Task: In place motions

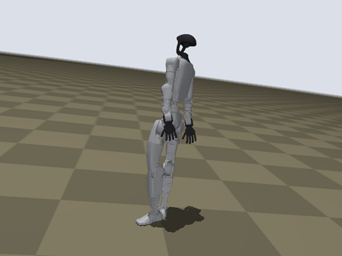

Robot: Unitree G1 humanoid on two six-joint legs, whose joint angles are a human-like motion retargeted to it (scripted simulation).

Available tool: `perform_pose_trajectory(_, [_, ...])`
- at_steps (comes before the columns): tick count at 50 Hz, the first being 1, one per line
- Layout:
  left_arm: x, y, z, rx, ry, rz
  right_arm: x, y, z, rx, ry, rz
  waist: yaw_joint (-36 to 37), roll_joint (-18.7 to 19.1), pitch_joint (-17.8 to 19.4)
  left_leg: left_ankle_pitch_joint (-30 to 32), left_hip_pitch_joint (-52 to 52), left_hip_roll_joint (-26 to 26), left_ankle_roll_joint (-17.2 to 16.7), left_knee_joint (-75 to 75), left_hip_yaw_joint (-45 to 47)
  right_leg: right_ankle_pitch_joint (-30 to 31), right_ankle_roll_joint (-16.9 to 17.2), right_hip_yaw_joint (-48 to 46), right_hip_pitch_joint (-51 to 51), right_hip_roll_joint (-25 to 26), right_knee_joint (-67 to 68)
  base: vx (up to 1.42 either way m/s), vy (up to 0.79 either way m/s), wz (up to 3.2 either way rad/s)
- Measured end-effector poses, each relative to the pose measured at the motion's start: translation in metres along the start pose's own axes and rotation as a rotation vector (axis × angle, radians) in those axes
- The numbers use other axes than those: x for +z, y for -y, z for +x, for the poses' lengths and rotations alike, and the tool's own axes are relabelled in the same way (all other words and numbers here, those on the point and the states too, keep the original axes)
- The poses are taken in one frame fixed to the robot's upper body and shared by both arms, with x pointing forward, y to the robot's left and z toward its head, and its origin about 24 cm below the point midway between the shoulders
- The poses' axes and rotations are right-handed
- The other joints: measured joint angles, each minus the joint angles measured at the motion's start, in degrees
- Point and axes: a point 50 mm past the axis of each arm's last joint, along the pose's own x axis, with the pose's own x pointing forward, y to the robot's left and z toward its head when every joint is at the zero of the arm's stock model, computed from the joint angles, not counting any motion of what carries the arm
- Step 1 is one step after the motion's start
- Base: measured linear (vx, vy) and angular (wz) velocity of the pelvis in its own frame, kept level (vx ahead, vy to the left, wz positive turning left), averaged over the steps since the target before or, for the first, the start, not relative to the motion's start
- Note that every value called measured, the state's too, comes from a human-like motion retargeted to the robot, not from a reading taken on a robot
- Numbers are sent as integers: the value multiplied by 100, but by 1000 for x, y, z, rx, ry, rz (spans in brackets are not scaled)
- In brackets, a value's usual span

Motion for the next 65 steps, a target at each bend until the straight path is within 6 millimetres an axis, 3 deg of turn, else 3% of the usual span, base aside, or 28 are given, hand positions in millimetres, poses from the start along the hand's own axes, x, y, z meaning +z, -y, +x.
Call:
perform_pose_trajectory(2, [-1,4,2,-19,-2,2,4,-2,0,6,11,-32,109,83,-23,-222,122,-147,-215,-341,-169,-26,36,-90,89,129,48,10,18,72])
perform_pose_trajectory(4, [-5,9,4,-40,-16,18,11,-2,-1,8,26,-79,222,142,-52,-241,175,-333,-83,-668,-248,-9,63,-134,180,206,66,14,23,40])
perform_pose_trajectory(10, [0,17,6,-32,-9,101,45,-1,-8,-10,136,-180,296,71,-107,-303,176,-514,-122,-883,-583,91,167,-383,362,145,115,8,23,40])
perform_pose_trajectory(15, [9,19,4,-27,2,154,55,0,-11,-32,176,-242,440,41,-221,-541,166,-565,-70,-884,-874,227,239,-655,556,59,321,13,22,46])
perform_pose_trajectory(18, [18,20,2,-23,31,170,56,1,-11,-55,181,-249,394,188,-170,-597,202,-430,-13,-900,-1083,526,85,-597,697,-15,786,16,19,53])
perform_pose_trajectory(20, [26,21,0,-17,44,192,56,3,-12,-67,191,-240,267,454,-141,-613,161,-175,10,-879,-1343,874,-245,-595,681,-97,1384,15,20,88])
perform_pose_trajectory(22, [35,23,-3,-13,48,219,55,5,-12,-76,197,-219,152,748,-115,-628,38,165,-8,-793,-1623,972,-733,-216,314,-456,2565,11,15,93])
perform_pose_trajectory(25, [49,24,-8,0,67,244,53,4,-11,-70,192,-184,0,619,-28,-598,-73,-8,83,-842,-1946,769,-544,1249,-756,-1141,4124,6,5,102])
perform_pose_trajectory(27, [58,27,-11,-1,85,256,51,1,-10,-57,180,-174,-228,478,106,-532,-140,-172,170,-880,-2295,656,-150,2638,-1477,-727,4146,-1,-4,139])
perform_pose_trajectory(35, [77,31,-19,-14,124,310,41,-7,-5,-59,131,-221,-953,133,493,-367,-209,-470,252,-895,-3038,232,3,5213,-1808,468,1640,5,-11,143])
perform_pose_trajectory(37, [79,31,-20,-3,116,335,32,-9,-2,-54,104,-224,-1114,-15,654,-362,-23,-639,276,-898,-3351,402,-210,5373,-1492,540,1089,11,-17,184])
perform_pose_trajectory(38, [79,29,-21,3,111,342,26,-11,0,-47,84,-229,-1107,-141,671,-359,48,-749,277,-870,-3490,332,-112,5404,-1296,489,981,18,-17,131])
perform_pose_trajectory(40, [80,26,-23,11,92,369,13,-18,4,-13,35,-231,-900,-340,562,-349,72,-899,254,-826,-3650,268,-58,4381,-1100,133,1005,22,-14,85])
perform_pose_trajectory(44, [68,29,-15,43,69,383,-2,-28,8,35,-9,-163,-64,-432,349,-280,-39,-836,238,-729,-3737,305,15,4069,-965,-41,890,12,-14,57])
perform_pose_trajectory(48, [55,25,-10,6,102,307,15,-23,5,-20,51,-181,-116,-418,445,-291,52,-818,232,-727,-3958,302,-13,3875,-618,88,613,6,-10,64])
perform_pose_trajectory(54, [12,4,-2,78,-29,248,35,-19,0,-3,128,-172,-372,-186,22,-328,-83,-721,144,-792,-3998,350,-49,3662,-575,275,313,10,0,23])
perform_pose_trajectory(59, [5,1,-2,68,-61,212,54,-26,-5,44,205,-147,-265,-233,95,-370,-40,-699,120,-770,-4081,326,-82,3661,-479,338,239,-1,-2,0])
perform_pose_trajectory(65, [12,2,-4,53,-47,202,55,-29,-4,30,189,-249,-250,-260,41,-396,-73,-658,97,-752,-4102,289,-107,3610,-428,406,167,0,0,0])
